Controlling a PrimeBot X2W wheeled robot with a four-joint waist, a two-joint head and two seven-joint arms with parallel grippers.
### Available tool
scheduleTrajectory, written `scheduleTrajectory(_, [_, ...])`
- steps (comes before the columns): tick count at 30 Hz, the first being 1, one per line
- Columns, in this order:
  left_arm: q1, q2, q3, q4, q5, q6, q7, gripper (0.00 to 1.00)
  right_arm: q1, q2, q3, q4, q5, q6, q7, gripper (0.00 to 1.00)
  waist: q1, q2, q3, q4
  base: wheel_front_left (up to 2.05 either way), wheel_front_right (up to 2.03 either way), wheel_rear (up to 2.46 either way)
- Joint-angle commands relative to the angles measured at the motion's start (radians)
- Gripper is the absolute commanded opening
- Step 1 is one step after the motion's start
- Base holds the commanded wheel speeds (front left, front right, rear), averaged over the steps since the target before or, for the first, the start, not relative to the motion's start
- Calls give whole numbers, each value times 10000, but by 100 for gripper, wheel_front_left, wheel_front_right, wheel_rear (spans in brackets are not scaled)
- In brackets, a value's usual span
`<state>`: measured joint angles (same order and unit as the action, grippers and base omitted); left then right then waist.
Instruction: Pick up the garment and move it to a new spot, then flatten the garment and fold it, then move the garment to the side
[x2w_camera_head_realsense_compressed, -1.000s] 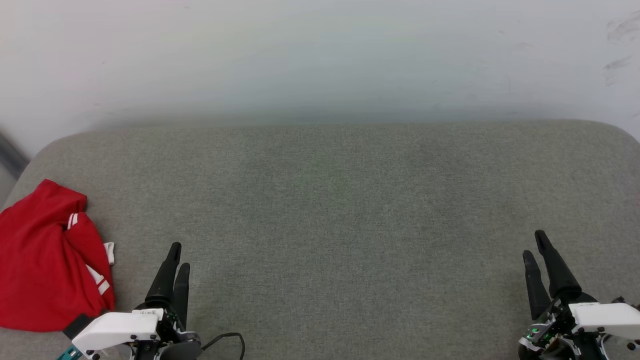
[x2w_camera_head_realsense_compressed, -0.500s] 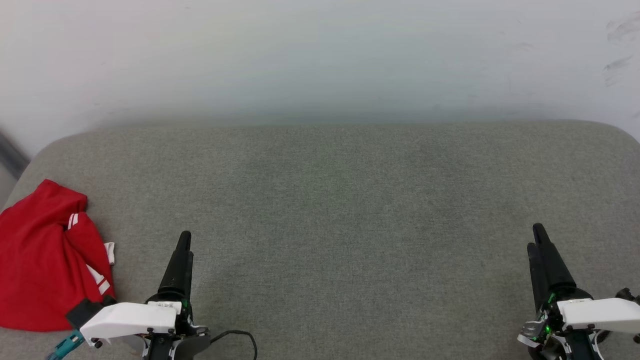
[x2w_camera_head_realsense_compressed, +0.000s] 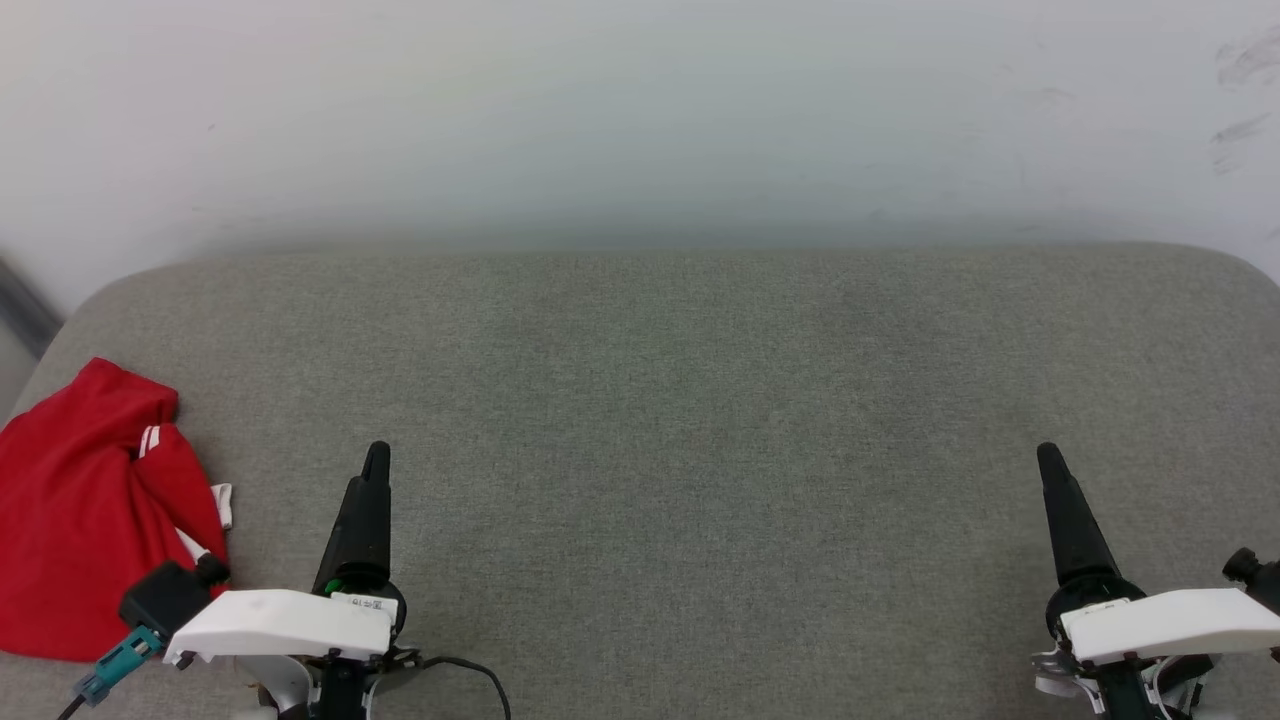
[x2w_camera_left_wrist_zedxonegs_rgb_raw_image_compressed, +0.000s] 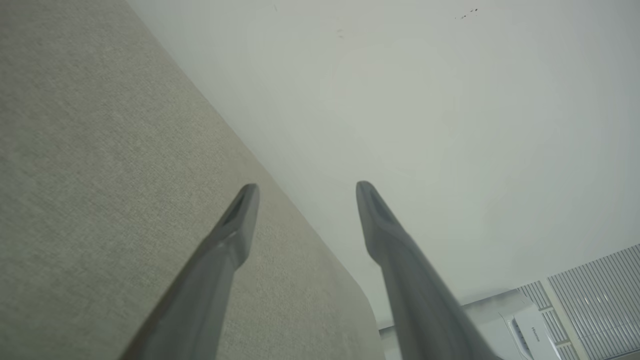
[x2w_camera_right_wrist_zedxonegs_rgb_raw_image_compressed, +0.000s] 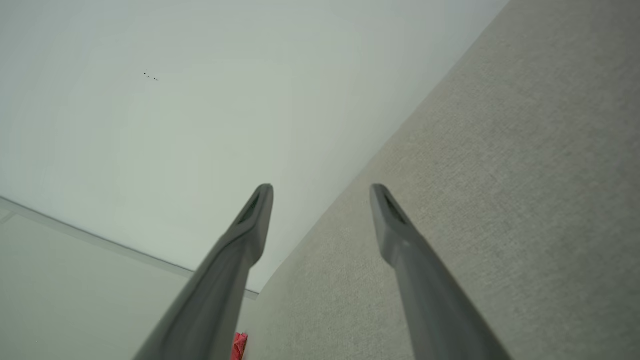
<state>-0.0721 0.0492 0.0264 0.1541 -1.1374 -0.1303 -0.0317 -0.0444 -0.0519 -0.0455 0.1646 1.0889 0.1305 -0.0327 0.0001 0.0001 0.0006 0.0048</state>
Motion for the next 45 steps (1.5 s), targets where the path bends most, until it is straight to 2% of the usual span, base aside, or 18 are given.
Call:
scheduleTrajectory(1, [-173, 17, -26, -237, 559, -3, -133, 100, -78, -8, 33, -208, -649, 2, -123, 100, 0, -1, -4, 3, 0, 0, 0])
scheduleTrajectory(12, [-196, 149, -465, -335, 3327, 5, -514, 100, 27, -2, 136, -454, -3288, 2, -186, 100, 0, -1, -10, 35, 0, 0, 0])
scheduleTrajectory(19, [-234, 299, -740, -245, 4675, 212, -736, 100, 70, 1, 151, -610, -4676, 3, -129, 100, 0, -1, -20, 44, 0, 0, 0])
scheduleTrajectory(32, [-374, 594, -1153, -254, 6416, 670, -1102, 100, 175, 6, 29, -977, -6683, 2, -199, 100, 0, -1, -26, 47, 0, 0, 0])
scheduleTrajectory(45, [-433, 787, -1585, -198, 7603, 946, -1411, 100, 336, 11, -32, -1178, -7883, 2, -225, 100, 0, -1, -46, 62, 0, 0, 0])
